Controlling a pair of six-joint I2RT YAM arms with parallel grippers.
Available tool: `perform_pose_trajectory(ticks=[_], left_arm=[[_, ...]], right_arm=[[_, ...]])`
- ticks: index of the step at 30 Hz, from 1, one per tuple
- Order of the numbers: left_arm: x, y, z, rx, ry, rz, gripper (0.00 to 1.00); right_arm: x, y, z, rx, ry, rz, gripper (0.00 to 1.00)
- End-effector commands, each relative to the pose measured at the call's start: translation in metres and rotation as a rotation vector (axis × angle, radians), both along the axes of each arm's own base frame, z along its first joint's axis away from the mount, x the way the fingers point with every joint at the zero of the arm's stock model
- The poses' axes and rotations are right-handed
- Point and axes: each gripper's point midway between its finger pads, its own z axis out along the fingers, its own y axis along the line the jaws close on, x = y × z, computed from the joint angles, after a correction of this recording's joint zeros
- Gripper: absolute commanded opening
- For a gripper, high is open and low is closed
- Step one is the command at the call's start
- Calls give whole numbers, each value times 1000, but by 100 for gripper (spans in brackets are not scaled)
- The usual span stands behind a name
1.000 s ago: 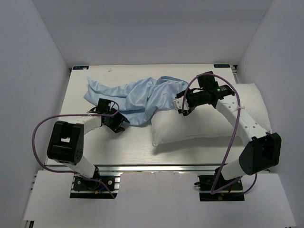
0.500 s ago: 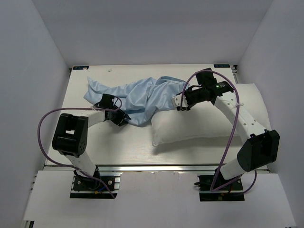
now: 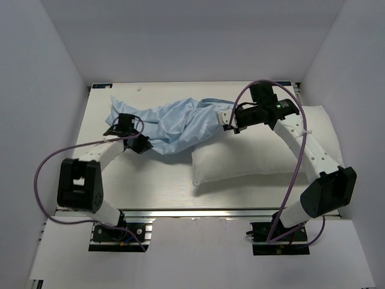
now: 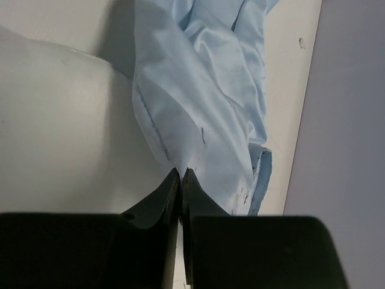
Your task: Put the pillow into the pillowcase
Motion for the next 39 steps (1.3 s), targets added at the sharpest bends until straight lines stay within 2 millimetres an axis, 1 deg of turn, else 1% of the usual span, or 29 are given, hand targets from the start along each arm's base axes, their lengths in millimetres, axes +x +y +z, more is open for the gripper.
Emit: perform_pose_trajectory(ticks=[1, 2, 4, 5, 6, 7, 9, 10, 12, 13, 14, 15, 16, 18, 19, 20, 21, 22, 26, 28, 30, 31, 32, 33, 34, 35, 36, 37, 39], left_arm=[[8, 58, 62, 70, -142, 149, 0], [2, 68, 80, 71, -178, 173, 0], [-4, 106, 94, 95, -203, 260, 0], [-10, 117, 107, 119, -222, 288, 0], [-14, 132, 111, 151, -224, 316, 0], [-17, 138, 114, 165, -224, 323, 0], [-27, 147, 117, 189, -207, 329, 0], [-32, 147, 115, 194, -186, 325, 0], [-42, 149, 113, 214, -180, 323, 0], [-47, 150, 112, 220, -176, 324, 0], [-54, 150, 109, 228, -157, 322, 0], [-60, 152, 108, 244, -150, 326, 0], [-70, 153, 107, 255, -140, 331, 0], [-82, 157, 108, 293, -128, 335, 0], [-88, 159, 112, 307, -140, 341, 0], [-97, 159, 111, 319, -117, 343, 0], [-102, 161, 112, 336, -111, 345, 0], [-107, 166, 114, 361, -108, 360, 0], [-130, 174, 122, 425, -84, 393, 0], [-137, 174, 122, 433, -72, 393, 0], [-151, 176, 123, 458, -52, 403, 0], [-155, 177, 123, 464, -45, 405, 0], [-162, 176, 122, 471, -29, 405, 0], [-166, 175, 124, 471, -35, 407, 11], [-172, 174, 123, 469, -25, 405, 22], [-174, 171, 125, 461, -31, 397, 35], [-175, 169, 127, 454, -42, 396, 57], [-179, 167, 130, 447, -58, 396, 64], [-179, 162, 138, 428, -89, 386, 73]], right_arm=[[-15, 15, 43, 120, 27, 19, 5], [-17, 17, 45, 129, 36, 22, 5], [-21, 23, 53, 150, 48, 37, 4], [-25, 26, 56, 162, 66, 45, 4], [-29, 30, 57, 169, 78, 54, 4], [-37, 38, 59, 178, 96, 82, 3], [-50, 47, 58, 182, 135, 111, 2], [-66, 57, 55, 175, 165, 157, 2], [-84, 67, 49, 165, 202, 196, 2], [-100, 78, 51, 175, 205, 245, 2], [-108, 82, 43, 171, 234, 257, 2], [-118, 87, 40, 173, 274, 265, 2], [-135, 95, 39, 173, 290, 309, 2], [-152, 104, 31, 165, 338, 333, 2], [-167, 112, 28, 158, 361, 369, 1], [-176, 116, 28, 161, 377, 391, 1], [-184, 118, 22, 149, 396, 408, 1], [-199, 123, 18, 133, 411, 442, 1], [-224, 131, -2, 83, 469, 487, 0], [-228, 130, -8, 61, 496, 487, 0], [-231, 129, -15, 40, 525, 485, 1], [-234, 126, -21, 17, 551, 479, 2], [-235, 124, -24, 1, 562, 475, 11], [-235, 122, -25, -7, 561, 477, 17], [-234, 120, -26, -21, 554, 464, 36], [-231, 120, -25, -18, 539, 454, 42], [-229, 120, -22, -14, 543, 430, 45], [-223, 121, -11, 26, 515, 416, 48], [-213, 119, 7, 82, 519, 371, 53]])
